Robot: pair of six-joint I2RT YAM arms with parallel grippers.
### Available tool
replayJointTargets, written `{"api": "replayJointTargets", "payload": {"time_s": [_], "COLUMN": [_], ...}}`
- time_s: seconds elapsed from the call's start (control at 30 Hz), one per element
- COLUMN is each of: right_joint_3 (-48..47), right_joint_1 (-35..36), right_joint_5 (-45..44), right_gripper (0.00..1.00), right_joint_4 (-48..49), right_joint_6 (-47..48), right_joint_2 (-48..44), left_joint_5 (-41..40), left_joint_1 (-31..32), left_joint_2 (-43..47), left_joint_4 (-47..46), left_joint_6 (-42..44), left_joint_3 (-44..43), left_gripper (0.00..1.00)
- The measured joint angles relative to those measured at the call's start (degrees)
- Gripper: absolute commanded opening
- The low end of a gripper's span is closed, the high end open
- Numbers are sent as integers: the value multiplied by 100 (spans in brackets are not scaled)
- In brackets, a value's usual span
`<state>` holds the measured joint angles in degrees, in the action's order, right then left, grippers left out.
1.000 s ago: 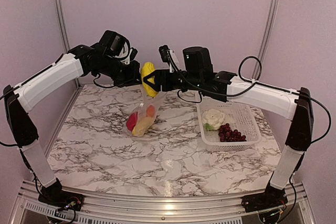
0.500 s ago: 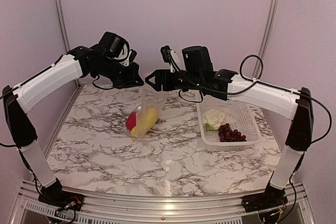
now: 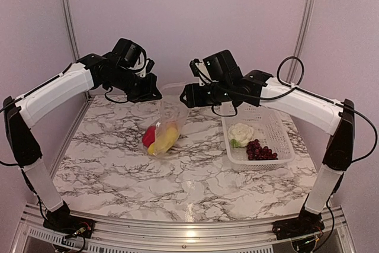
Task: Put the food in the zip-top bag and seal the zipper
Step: Adjust the zipper food storage bag at the center of the board.
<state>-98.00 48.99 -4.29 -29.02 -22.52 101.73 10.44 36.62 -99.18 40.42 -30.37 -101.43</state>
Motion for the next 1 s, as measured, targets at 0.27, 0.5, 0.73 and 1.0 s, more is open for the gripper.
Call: {"api": "replayJointTargets", "payload": {"time_s": [0.27,0.5,0.73,1.0], "right_joint_3": [-498,-1788,-1858,-1558], "right_joint_1": [-15,-7,-59,-79], "right_joint_5": [214,673,866,1176], "right_gripper": [2,3,8,16], "right_joint_4": [-612,-874,-750,-682], "right_joint_6": [-120,-90,-20,2], "right_joint_2": [599,852,785,789], "left_joint_5": [-4,-315,-817,-732], "left_joint_1": [-15,-20,-52,-52], "left_joint_2": [0,273,1128,916], "left_joint_4": [-4,-90,-372,-391], "left_joint_6": [70,138,262,245], "left_joint_3": [79,144,494,496], "left_gripper": [0,0,0,0]}}
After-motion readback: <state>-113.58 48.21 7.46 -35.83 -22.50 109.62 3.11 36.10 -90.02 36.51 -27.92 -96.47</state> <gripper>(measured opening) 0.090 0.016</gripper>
